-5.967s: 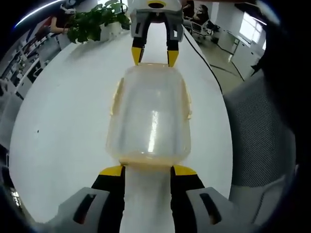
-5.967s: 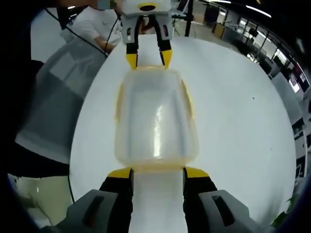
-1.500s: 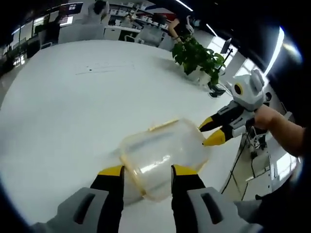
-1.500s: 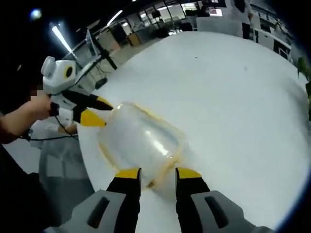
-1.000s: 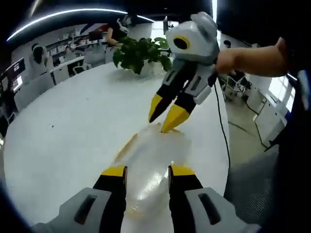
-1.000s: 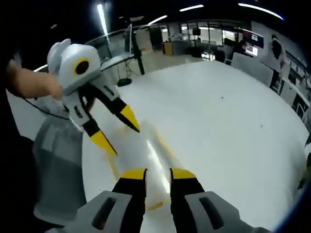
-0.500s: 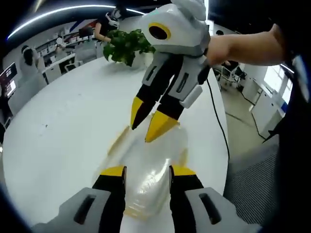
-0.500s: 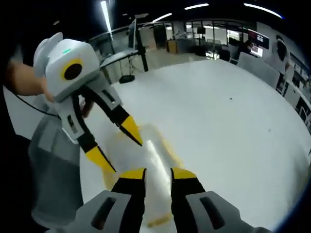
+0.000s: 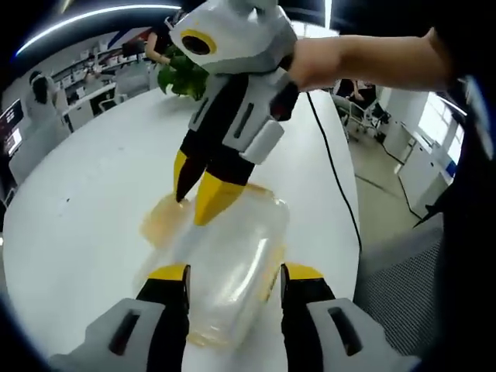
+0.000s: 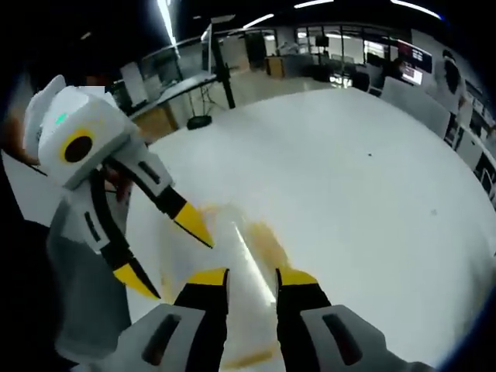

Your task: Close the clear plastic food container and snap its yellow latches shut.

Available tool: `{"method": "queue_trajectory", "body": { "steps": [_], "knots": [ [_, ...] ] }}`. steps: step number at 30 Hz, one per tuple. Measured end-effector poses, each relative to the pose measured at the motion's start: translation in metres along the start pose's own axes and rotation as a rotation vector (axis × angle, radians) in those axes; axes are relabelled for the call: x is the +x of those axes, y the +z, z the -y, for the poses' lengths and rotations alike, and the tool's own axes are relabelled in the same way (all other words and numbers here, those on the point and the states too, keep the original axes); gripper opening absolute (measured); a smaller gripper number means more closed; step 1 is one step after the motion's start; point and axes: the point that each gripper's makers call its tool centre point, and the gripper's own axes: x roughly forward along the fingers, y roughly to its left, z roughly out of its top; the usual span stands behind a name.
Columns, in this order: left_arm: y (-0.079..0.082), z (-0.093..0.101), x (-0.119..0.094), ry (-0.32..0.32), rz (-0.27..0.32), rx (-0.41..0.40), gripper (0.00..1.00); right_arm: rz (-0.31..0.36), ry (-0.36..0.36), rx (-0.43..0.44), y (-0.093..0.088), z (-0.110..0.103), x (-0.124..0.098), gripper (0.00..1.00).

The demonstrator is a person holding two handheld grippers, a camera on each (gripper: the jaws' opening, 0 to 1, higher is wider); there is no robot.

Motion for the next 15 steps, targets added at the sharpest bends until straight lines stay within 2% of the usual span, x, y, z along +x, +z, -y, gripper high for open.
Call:
{"method": "queue_trajectory", "body": {
  "steps": [1, 2, 5, 6, 8, 9, 10, 15],
  "knots": [
    [-0.002, 0.001, 0.000, 0.002, -0.011, 0.012, 0.48, -0.009, 0.007, 0.016, -0.001, 0.000, 0.000, 0.25],
    [-0.002, 0.000, 0.001, 0.011, -0.011, 0.056, 0.48, -0.022, 0.015, 0.019, -0.001, 0.002, 0.002, 0.27],
    [-0.004, 0.003, 0.001, 0.012, -0.029, 0.063, 0.50, -0.050, 0.024, 0.011, -0.003, 0.007, 0.004, 0.32],
    [-0.004, 0.003, 0.002, 0.016, -0.033, 0.071, 0.50, -0.078, 0.053, 0.026, -0.007, 0.004, 0.005, 0.33],
    [-0.005, 0.003, 0.003, 0.025, -0.039, 0.085, 0.50, -0.092, 0.072, 0.026, -0.009, 0.005, 0.007, 0.33],
    [-0.005, 0.004, 0.003, 0.027, -0.039, 0.087, 0.50, -0.110, 0.105, 0.038, -0.012, 0.000, 0.007, 0.33],
    [-0.005, 0.004, 0.003, 0.027, -0.039, 0.090, 0.51, -0.102, 0.105, 0.039, -0.011, 0.001, 0.008, 0.34],
    [-0.007, 0.005, 0.004, 0.035, -0.048, 0.117, 0.52, -0.147, 0.141, 0.035, -0.015, 0.002, 0.007, 0.35]
  ]
}}
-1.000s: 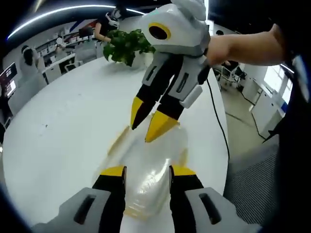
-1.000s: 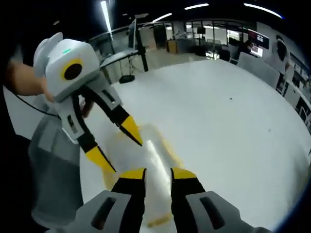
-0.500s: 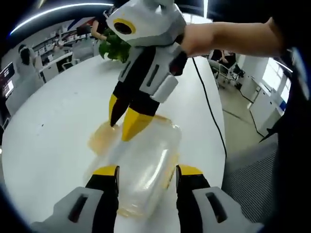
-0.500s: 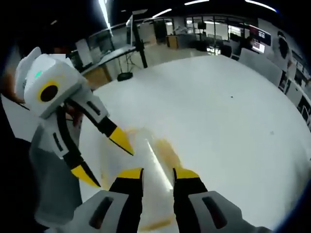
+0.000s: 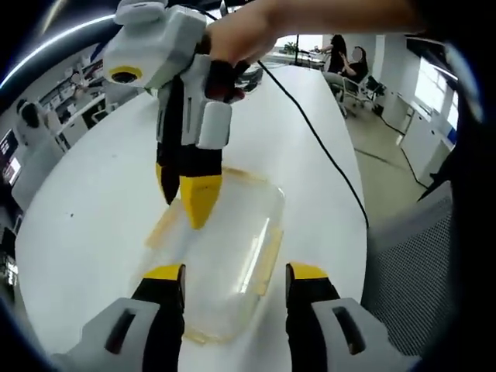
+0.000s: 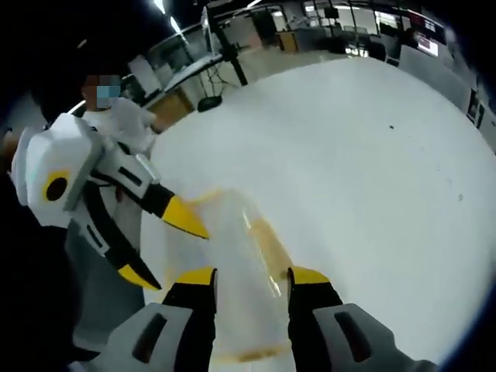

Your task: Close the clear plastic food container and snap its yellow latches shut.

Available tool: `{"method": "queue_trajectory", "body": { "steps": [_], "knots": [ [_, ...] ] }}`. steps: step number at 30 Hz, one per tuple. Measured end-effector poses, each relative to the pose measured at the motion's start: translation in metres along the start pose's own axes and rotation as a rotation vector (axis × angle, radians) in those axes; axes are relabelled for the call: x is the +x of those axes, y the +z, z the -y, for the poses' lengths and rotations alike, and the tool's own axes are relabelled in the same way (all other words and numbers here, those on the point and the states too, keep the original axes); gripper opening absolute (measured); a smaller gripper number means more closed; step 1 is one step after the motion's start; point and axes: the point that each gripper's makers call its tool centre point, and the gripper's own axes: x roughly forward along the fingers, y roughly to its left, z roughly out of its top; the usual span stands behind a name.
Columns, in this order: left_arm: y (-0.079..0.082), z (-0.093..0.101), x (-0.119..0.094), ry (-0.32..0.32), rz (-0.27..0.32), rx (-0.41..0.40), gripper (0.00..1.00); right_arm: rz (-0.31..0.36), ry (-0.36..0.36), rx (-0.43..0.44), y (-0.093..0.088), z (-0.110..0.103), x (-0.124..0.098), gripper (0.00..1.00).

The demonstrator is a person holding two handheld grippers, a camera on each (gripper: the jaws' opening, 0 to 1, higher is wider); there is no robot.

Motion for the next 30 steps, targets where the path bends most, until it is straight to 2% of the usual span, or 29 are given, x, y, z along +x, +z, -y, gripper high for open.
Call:
{"method": "queue_trajectory", "body": {
  "steps": [7, 12, 15, 17, 18, 22, 26, 30],
  "knots": [
    [-0.001, 0.001, 0.001, 0.008, -0.008, 0.032, 0.53, -0.057, 0.026, -0.034, 0.002, 0.001, 0.003, 0.34],
    [-0.001, 0.003, 0.002, 0.021, -0.018, 0.096, 0.54, -0.097, 0.043, -0.066, 0.004, -0.001, 0.007, 0.34],
    [0.000, 0.003, 0.004, 0.022, -0.012, 0.102, 0.55, -0.119, 0.056, -0.094, 0.002, -0.002, 0.011, 0.35],
    [0.002, 0.002, 0.005, 0.022, -0.006, 0.102, 0.54, -0.141, 0.056, -0.156, -0.002, -0.001, 0.013, 0.38],
    [0.003, 0.001, 0.006, 0.028, -0.005, 0.115, 0.54, -0.130, 0.065, -0.128, -0.001, -0.004, 0.013, 0.39],
    [0.001, 0.000, 0.006, 0.044, -0.012, 0.162, 0.51, -0.137, 0.080, -0.133, 0.000, -0.003, 0.014, 0.40],
    [0.003, -0.002, 0.007, 0.053, -0.009, 0.128, 0.50, -0.148, 0.091, -0.155, 0.000, -0.004, 0.014, 0.40],
    [0.002, -0.002, 0.007, 0.061, -0.004, 0.156, 0.48, -0.173, 0.095, -0.166, 0.000, -0.006, 0.015, 0.39]
  ]
}}
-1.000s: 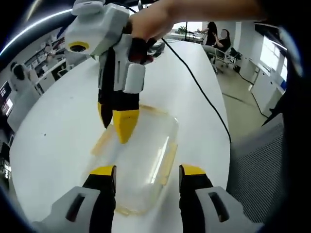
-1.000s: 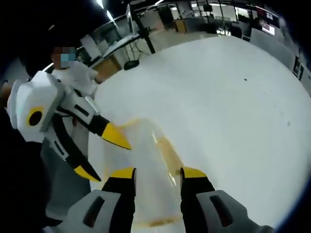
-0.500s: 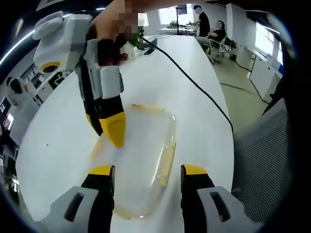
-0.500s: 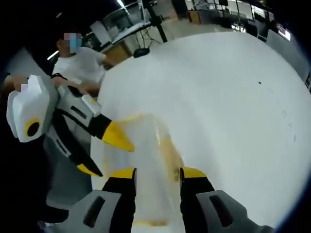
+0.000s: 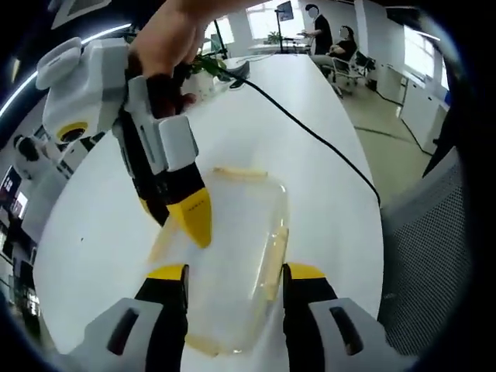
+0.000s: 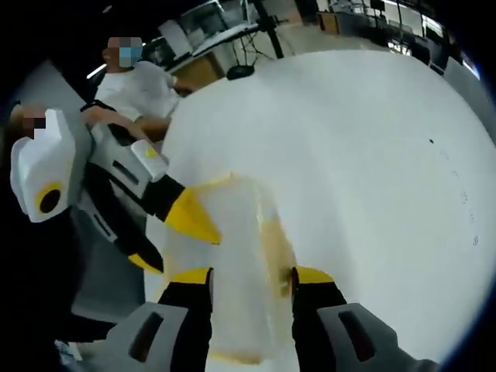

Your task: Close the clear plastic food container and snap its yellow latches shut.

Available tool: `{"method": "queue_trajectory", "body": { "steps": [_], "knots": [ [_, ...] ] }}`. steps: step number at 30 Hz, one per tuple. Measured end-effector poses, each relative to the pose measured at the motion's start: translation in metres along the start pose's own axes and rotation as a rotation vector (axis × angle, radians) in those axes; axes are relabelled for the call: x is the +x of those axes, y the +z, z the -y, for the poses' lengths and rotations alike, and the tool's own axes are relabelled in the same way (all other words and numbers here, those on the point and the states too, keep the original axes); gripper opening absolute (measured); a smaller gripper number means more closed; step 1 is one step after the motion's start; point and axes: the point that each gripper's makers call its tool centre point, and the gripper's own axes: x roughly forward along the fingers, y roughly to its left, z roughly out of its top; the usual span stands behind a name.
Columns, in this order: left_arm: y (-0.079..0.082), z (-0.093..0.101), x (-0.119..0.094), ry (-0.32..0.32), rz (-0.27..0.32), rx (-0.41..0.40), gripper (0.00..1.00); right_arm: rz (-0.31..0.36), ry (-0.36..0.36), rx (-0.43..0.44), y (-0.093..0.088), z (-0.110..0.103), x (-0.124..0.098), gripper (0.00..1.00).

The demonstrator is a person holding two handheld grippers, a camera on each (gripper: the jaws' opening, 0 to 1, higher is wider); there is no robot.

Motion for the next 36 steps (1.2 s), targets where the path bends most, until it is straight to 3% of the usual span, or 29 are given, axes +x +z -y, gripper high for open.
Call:
{"method": "queue_trajectory", "body": {
  "steps": [2, 5, 8, 13, 18, 19, 22, 23, 24, 36],
  "knots": [
    [0.000, 0.000, -0.001, 0.007, 0.011, -0.006, 0.48, -0.015, 0.003, 0.014, 0.000, 0.000, 0.000, 0.39],
    [0.001, 0.000, 0.000, 0.009, 0.013, -0.007, 0.47, -0.077, -0.003, -0.041, 0.000, -0.001, 0.002, 0.38],
    [0.001, 0.002, 0.002, 0.024, 0.021, 0.044, 0.47, -0.099, 0.002, -0.036, 0.001, -0.001, 0.002, 0.38],
    [0.002, 0.002, 0.002, 0.036, 0.029, 0.073, 0.44, -0.094, 0.026, -0.051, 0.000, 0.000, 0.002, 0.36],
    [0.002, 0.002, 0.002, 0.030, 0.027, 0.088, 0.42, -0.076, 0.037, -0.029, 0.001, 0.001, 0.001, 0.31],
    [0.002, 0.003, 0.002, 0.030, 0.022, 0.084, 0.42, -0.057, 0.027, 0.001, 0.008, 0.001, 0.003, 0.31],
    [0.002, 0.003, 0.004, 0.031, 0.013, 0.084, 0.41, -0.098, 0.048, -0.027, 0.009, -0.002, 0.000, 0.30],
    [0.001, 0.009, 0.003, -0.020, 0.005, 0.105, 0.40, -0.120, 0.054, -0.030, 0.008, -0.004, -0.001, 0.30],
    [0.001, -0.002, 0.001, 0.027, 0.008, 0.081, 0.40, -0.127, 0.044, -0.026, 0.007, -0.003, 0.002, 0.30],
    [0.003, 0.001, 0.006, 0.024, 0.007, 0.101, 0.39, -0.199, 0.046, -0.102, -0.004, -0.003, -0.001, 0.26]
  ]
}}
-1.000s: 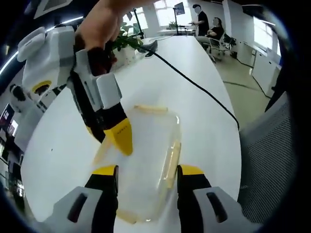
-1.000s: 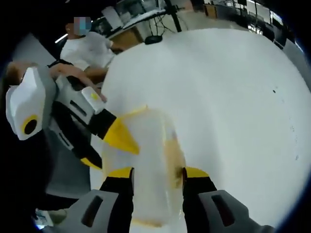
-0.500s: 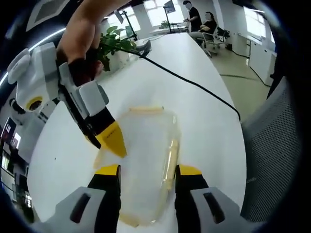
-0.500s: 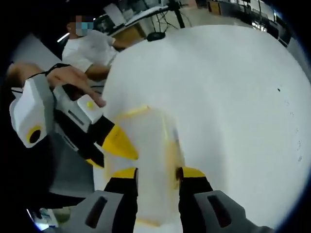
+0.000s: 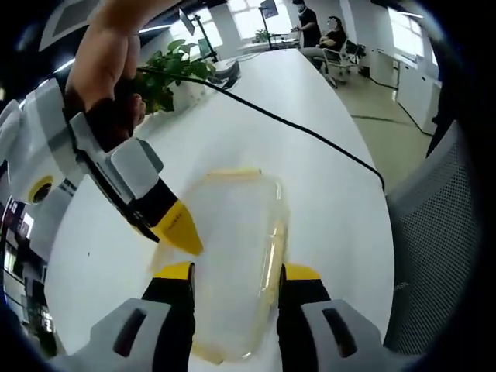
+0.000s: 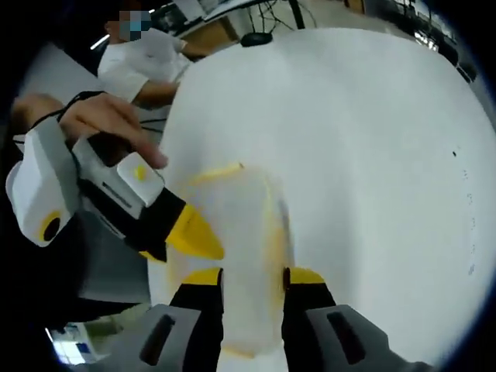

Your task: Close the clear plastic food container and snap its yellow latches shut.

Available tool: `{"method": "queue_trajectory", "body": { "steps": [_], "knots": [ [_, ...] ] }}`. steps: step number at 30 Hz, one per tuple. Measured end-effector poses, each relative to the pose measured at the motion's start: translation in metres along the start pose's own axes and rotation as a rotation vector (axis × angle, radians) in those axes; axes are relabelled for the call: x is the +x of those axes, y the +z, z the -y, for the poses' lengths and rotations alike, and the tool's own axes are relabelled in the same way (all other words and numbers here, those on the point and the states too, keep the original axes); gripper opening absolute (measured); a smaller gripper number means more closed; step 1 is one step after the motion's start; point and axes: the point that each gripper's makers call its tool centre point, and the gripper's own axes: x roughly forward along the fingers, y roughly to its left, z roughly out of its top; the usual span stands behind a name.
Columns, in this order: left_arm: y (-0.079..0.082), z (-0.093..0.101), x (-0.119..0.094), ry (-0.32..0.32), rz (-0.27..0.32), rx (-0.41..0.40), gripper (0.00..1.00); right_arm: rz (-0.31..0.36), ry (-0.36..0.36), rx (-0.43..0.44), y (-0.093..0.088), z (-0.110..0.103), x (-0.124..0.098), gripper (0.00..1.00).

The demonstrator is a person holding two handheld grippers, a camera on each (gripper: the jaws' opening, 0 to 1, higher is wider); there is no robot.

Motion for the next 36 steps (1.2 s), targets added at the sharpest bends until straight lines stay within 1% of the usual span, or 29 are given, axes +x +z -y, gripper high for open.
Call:
{"method": "queue_trajectory", "body": {
  "steps": [1, 2, 5, 7, 8, 9, 12, 13, 16, 17, 22, 23, 24, 25, 27, 28, 30, 32, 33, 34, 35, 36],
  "knots": [
    [0.000, 0.001, 0.000, 0.002, 0.002, 0.000, 0.40, 0.005, 0.000, 0.004, -0.001, 0.000, -0.001, 0.27],
    [0.000, 0.001, 0.000, 0.003, 0.005, 0.002, 0.40, 0.031, -0.004, 0.009, 0.000, 0.000, 0.000, 0.27],
    [0.001, 0.003, 0.000, 0.012, 0.002, 0.007, 0.41, 0.074, 0.005, 0.021, -0.002, -0.001, -0.001, 0.28],
    [0.002, 0.002, 0.000, 0.006, -0.004, 0.008, 0.41, 0.072, 0.005, 0.028, -0.001, 0.001, 0.000, 0.29],
    [0.002, 0.003, 0.000, 0.006, -0.009, 0.014, 0.41, 0.065, 0.005, 0.032, 0.003, 0.000, 0.002, 0.29],
    [0.002, 0.004, -0.001, 0.006, -0.008, 0.016, 0.41, 0.049, 0.006, 0.035, 0.000, -0.002, 0.002, 0.29],
    [0.002, 0.006, -0.002, 0.005, -0.003, 0.020, 0.42, 0.015, 0.000, 0.038, 0.004, -0.005, 0.004, 0.30],
    [0.002, 0.007, -0.003, 0.008, -0.004, 0.020, 0.42, 0.009, -0.004, 0.030, 0.002, -0.007, 0.003, 0.30],
    [0.002, 0.006, -0.003, 0.011, -0.001, 0.008, 0.42, 0.006, -0.011, 0.027, 0.004, -0.005, 0.003, 0.30],
    [0.003, 0.006, -0.003, 0.011, 0.003, -0.018, 0.42, 0.007, -0.013, 0.026, 0.003, -0.006, 0.002, 0.31],
    [0.003, 0.006, -0.004, 0.013, -0.001, -0.009, 0.43, 0.023, -0.025, 0.015, 0.005, -0.006, 0.002, 0.31],
    [0.003, 0.006, -0.004, 0.013, -0.002, -0.006, 0.43, 0.033, -0.029, -0.013, 0.006, -0.006, 0.001, 0.30],
    [0.003, 0.006, -0.004, 0.012, 0.001, -0.013, 0.43, 0.062, -0.028, -0.069, 0.011, -0.006, 0.001, 0.30],
    [0.004, 0.005, -0.005, 0.009, 0.008, -0.033, 0.43, 0.059, -0.031, -0.054, 0.008, -0.007, 0.001, 0.30],
    [0.006, 0.004, -0.006, 0.000, 0.022, -0.086, 0.44, 0.075, -0.033, -0.027, 0.007, -0.005, 0.000, 0.30],
    [0.006, 0.003, -0.007, -0.005, 0.024, -0.087, 0.44, 0.082, -0.034, -0.028, 0.008, -0.005, -0.001, 0.31],
    [0.005, 0.001, -0.007, -0.015, 0.024, -0.088, 0.44, 0.087, -0.045, -0.031, 0.005, -0.005, -0.002, 0.35],
    [0.004, 0.003, -0.008, -0.032, 0.019, -0.093, 0.47, 0.095, -0.055, -0.020, 0.003, -0.003, -0.004, 0.38],
    [0.004, 0.005, -0.008, -0.042, 0.019, -0.101, 0.49, 0.111, -0.059, -0.015, 0.003, -0.002, -0.006, 0.41],
    [0.004, 0.008, -0.008, -0.055, 0.017, -0.116, 0.54, 0.131, -0.057, -0.003, 0.005, -0.002, -0.007, 0.44],
    [0.004, 0.008, -0.009, -0.061, 0.013, -0.149, 0.60, 0.164, -0.040, 0.018, 0.008, -0.006, -0.008, 0.49],
    [0.004, 0.010, -0.010, -0.070, 0.018, -0.170, 0.66, 0.177, -0.028, 0.030, 0.008, -0.008, -0.009, 0.58]
  ]
}}
